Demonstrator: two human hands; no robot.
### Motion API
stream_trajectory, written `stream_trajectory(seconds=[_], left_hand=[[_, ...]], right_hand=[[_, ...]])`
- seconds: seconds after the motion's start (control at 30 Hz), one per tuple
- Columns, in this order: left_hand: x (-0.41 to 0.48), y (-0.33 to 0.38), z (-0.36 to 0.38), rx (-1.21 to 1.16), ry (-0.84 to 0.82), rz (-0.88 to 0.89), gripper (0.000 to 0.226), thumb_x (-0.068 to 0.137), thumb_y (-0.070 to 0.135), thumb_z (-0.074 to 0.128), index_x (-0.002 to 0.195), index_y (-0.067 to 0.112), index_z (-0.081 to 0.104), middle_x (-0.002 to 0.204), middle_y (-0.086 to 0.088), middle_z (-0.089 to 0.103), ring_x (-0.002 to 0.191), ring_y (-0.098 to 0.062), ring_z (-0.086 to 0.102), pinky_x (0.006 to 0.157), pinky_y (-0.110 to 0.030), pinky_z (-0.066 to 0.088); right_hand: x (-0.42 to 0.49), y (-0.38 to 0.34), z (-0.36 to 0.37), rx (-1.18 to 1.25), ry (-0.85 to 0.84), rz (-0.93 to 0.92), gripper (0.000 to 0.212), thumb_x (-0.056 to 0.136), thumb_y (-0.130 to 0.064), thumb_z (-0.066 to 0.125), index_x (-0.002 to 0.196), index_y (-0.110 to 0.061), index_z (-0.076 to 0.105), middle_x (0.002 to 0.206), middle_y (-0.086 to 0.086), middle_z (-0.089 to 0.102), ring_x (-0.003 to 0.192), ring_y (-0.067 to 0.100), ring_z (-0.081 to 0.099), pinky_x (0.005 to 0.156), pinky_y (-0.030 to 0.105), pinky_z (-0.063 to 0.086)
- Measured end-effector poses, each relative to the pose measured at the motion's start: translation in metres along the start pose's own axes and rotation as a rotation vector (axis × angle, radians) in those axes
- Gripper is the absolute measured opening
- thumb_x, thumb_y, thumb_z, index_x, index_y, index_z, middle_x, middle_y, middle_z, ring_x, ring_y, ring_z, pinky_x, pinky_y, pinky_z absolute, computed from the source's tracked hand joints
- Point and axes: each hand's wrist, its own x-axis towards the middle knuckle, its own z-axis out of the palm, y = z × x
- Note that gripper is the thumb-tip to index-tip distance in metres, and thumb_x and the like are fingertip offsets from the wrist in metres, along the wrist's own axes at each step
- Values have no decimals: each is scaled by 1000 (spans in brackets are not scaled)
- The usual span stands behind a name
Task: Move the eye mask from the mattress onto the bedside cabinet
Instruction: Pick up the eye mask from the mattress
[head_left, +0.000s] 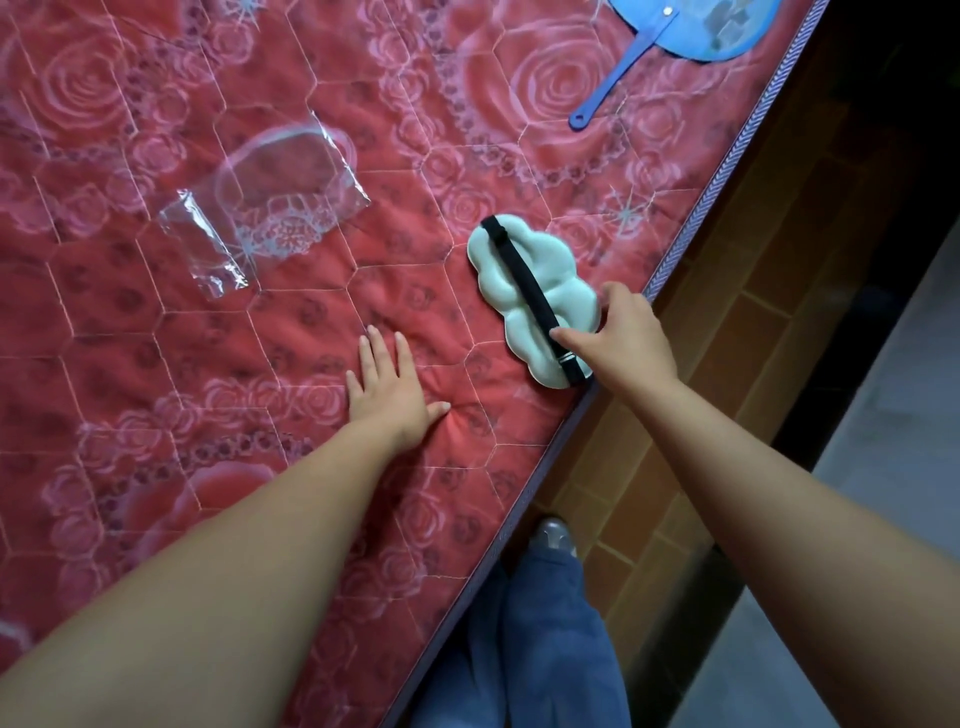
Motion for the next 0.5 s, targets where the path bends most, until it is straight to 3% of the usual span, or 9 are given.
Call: stream_trajectory(seconds=[0.17, 0.3, 0.5], left_hand=[[1, -7, 4, 1, 26, 23, 101, 82, 56, 50, 144, 13, -18, 153, -15, -29, 142, -26, -25, 118, -48, -3], [4, -10, 8, 21, 27, 29, 102, 81, 60, 48, 143, 13, -19, 152, -16, -30, 142, -26, -25, 118, -49, -3], [4, -11, 7, 15, 43, 33, 102, 81, 60, 47, 143, 14, -19, 152, -15, -30, 142, -26, -24, 118, -48, -3]], right_hand=[[2, -4, 11, 14, 16, 34, 58, 67, -28, 75, 110, -8, 41, 113, 15, 52, 100, 35, 55, 72, 40, 44], [4, -1, 16, 74, 20, 67, 55, 67, -20, 75, 107, -5, 40, 100, 14, 59, 93, 35, 57, 66, 37, 42], [6, -5, 5, 320, -87, 73, 24, 70, -15, 74, 90, -3, 67, 94, 17, 71, 90, 29, 64, 79, 42, 51]])
